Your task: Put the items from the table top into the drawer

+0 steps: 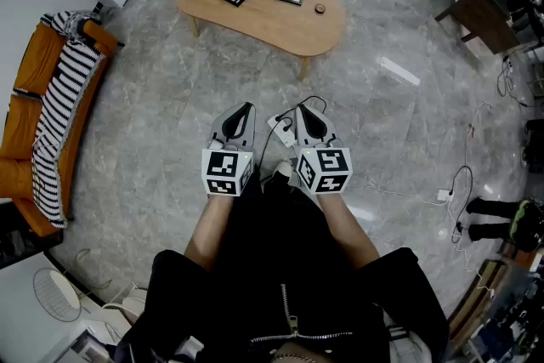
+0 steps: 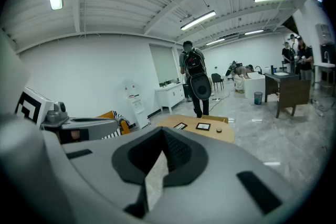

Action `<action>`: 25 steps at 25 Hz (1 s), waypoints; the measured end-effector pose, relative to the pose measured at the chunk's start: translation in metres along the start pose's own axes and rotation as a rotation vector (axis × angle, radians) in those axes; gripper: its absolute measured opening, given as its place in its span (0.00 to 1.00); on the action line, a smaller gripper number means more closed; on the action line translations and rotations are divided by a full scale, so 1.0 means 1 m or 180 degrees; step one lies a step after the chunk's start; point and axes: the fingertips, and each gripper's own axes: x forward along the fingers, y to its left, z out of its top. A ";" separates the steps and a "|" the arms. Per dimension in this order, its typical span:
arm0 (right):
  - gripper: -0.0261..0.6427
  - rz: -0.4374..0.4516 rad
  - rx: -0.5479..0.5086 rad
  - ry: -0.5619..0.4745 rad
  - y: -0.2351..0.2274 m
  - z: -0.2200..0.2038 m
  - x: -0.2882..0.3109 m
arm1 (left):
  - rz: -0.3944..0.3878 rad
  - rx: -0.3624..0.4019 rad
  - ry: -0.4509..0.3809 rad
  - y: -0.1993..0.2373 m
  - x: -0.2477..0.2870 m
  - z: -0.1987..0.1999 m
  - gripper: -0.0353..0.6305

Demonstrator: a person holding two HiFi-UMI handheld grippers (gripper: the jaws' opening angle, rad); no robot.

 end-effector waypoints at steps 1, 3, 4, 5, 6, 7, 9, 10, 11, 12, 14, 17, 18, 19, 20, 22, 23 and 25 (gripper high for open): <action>0.05 0.0003 -0.0001 0.0007 0.000 -0.001 -0.001 | -0.0003 0.0001 0.0001 -0.001 0.000 0.000 0.09; 0.05 0.0010 0.0001 0.0010 -0.001 -0.002 -0.002 | -0.0007 0.0002 0.0002 -0.003 0.000 -0.001 0.09; 0.05 0.0018 0.0009 -0.0002 -0.001 -0.002 -0.003 | -0.0009 0.0001 -0.0002 -0.003 0.000 0.000 0.09; 0.05 0.0035 0.0028 -0.0026 0.000 -0.002 -0.003 | -0.0012 0.0000 -0.0007 -0.004 0.000 0.000 0.09; 0.05 0.0062 0.0064 -0.0057 0.000 0.000 -0.004 | -0.0015 -0.0001 -0.0010 -0.004 0.001 0.000 0.09; 0.05 0.0092 0.0112 -0.0090 0.001 0.001 -0.004 | -0.0020 -0.0002 -0.0008 -0.004 0.001 0.000 0.09; 0.05 0.0133 0.0191 -0.0133 0.002 0.003 -0.004 | -0.0030 -0.0003 0.0015 -0.004 0.003 -0.002 0.09; 0.05 0.0138 0.0203 -0.0131 0.002 0.003 -0.004 | -0.0036 -0.0001 0.0031 -0.003 0.003 -0.003 0.09; 0.05 0.0138 0.0203 -0.0120 0.003 0.002 -0.004 | -0.0042 0.0000 0.0046 -0.002 0.004 -0.004 0.09; 0.05 0.0134 0.0207 -0.0109 0.004 0.001 -0.003 | -0.0052 0.0004 0.0058 -0.001 0.004 -0.004 0.09; 0.05 0.0120 0.0236 -0.0093 0.005 0.000 0.000 | -0.0087 0.0017 0.0077 0.003 0.006 -0.004 0.09; 0.05 0.0097 0.0302 -0.0096 0.009 0.000 0.005 | -0.0168 0.0021 0.0127 0.010 0.013 -0.006 0.09; 0.05 0.0083 0.0317 -0.0102 0.009 0.000 0.007 | -0.0203 0.0024 0.0140 0.012 0.016 -0.006 0.09; 0.05 0.0059 0.0329 -0.0106 0.008 0.001 0.009 | -0.0241 0.0032 0.0148 0.014 0.021 -0.006 0.09; 0.05 0.0028 0.0339 -0.0110 0.006 0.002 0.012 | -0.0282 0.0044 0.0155 0.016 0.026 -0.005 0.09; 0.05 -0.0049 0.0367 -0.0116 0.002 0.005 0.018 | -0.0368 0.0070 0.0174 0.020 0.037 -0.003 0.09; 0.05 -0.0102 0.0379 -0.0117 0.000 0.006 0.021 | -0.0416 0.0081 0.0184 0.022 0.042 -0.003 0.09; 0.05 -0.0227 0.0389 -0.0125 -0.006 0.010 0.029 | -0.0524 0.0102 0.0193 0.026 0.053 0.000 0.09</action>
